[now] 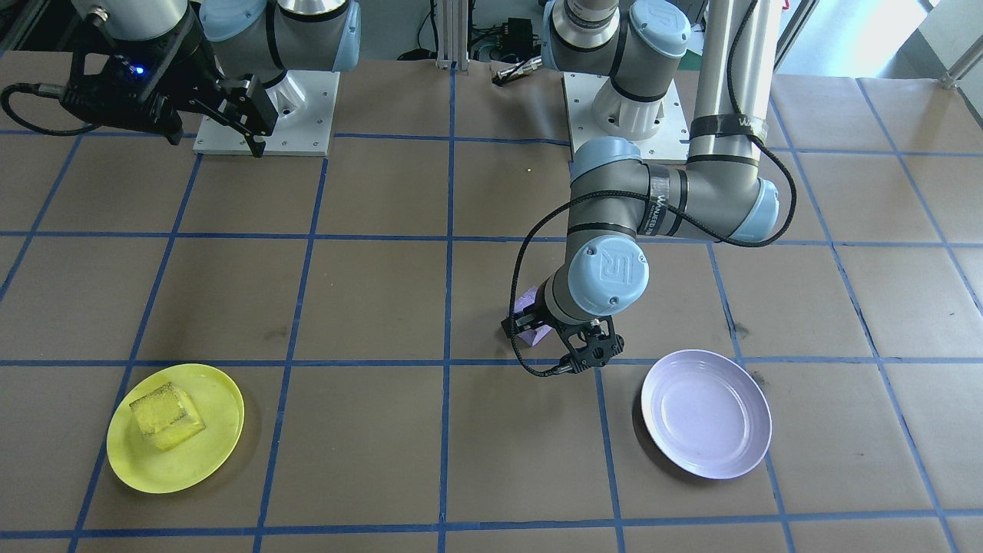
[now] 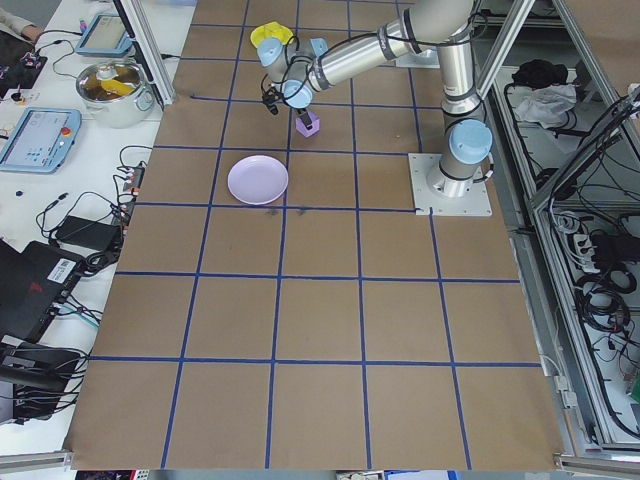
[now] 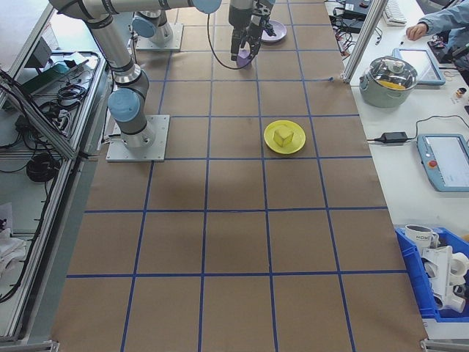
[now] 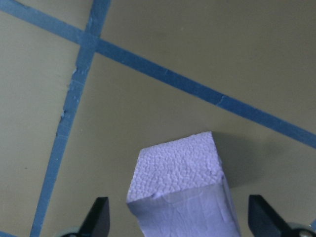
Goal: Sort blocks by color into plates
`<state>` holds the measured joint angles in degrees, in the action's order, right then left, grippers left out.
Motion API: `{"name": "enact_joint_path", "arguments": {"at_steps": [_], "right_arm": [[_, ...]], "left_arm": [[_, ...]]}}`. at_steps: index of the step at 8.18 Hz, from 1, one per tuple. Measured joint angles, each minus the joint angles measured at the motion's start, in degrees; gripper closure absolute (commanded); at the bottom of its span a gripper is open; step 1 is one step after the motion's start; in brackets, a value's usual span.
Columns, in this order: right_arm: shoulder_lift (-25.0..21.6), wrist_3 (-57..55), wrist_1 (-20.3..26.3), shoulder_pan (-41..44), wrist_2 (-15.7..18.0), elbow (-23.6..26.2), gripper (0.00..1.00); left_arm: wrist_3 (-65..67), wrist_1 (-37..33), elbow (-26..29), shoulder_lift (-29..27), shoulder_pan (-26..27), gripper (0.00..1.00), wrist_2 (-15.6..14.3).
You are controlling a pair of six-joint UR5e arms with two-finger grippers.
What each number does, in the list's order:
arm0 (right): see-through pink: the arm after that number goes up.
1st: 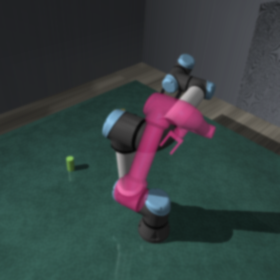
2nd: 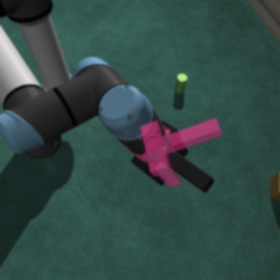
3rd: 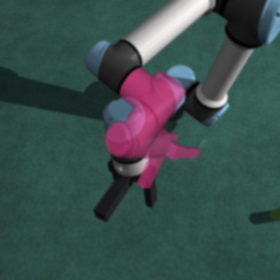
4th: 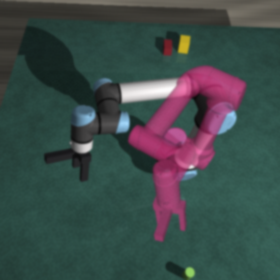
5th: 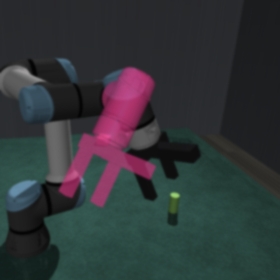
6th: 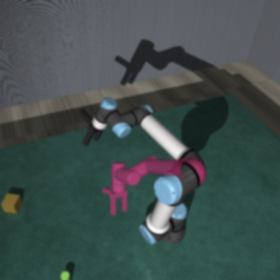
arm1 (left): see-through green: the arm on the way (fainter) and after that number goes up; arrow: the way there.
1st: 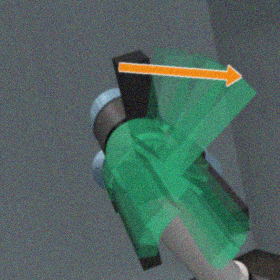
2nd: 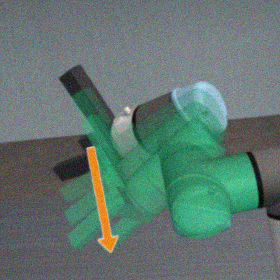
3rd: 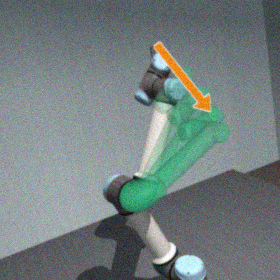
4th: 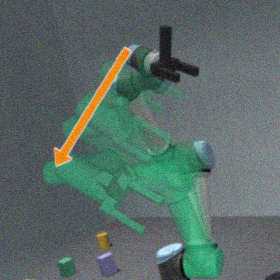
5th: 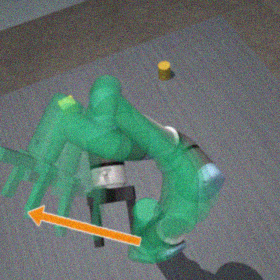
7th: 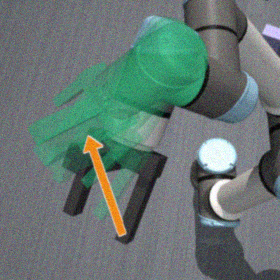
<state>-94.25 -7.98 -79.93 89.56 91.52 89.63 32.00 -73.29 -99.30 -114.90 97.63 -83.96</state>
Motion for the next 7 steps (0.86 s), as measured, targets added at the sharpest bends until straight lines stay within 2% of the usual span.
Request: {"name": "enact_joint_path", "arguments": {"at_steps": [2,3,4,5,7], "right_arm": [[-0.14,0.01,-0.04,0.00,0.00,0.23,0.00],[-0.14,0.03,-0.05,0.00,0.21,0.26,0.00],[-0.14,0.05,-0.05,0.00,0.40,0.27,0.00],[-0.11,0.06,0.04,0.00,0.40,0.25,0.00],[-0.07,0.07,0.30,0.00,0.54,0.21,0.00]], "left_arm": [[0.07,0.02,-0.13,-0.92,0.74,0.02,-0.05],[0.07,-0.01,-0.15,-1.12,0.83,0.19,-0.08],[0.00,-0.07,-0.15,-1.42,0.79,0.63,-0.20],[-0.11,-0.02,-0.07,-1.93,0.75,1.00,-0.38],[-0.40,0.15,0.43,-2.23,0.62,1.00,-0.22]]}}
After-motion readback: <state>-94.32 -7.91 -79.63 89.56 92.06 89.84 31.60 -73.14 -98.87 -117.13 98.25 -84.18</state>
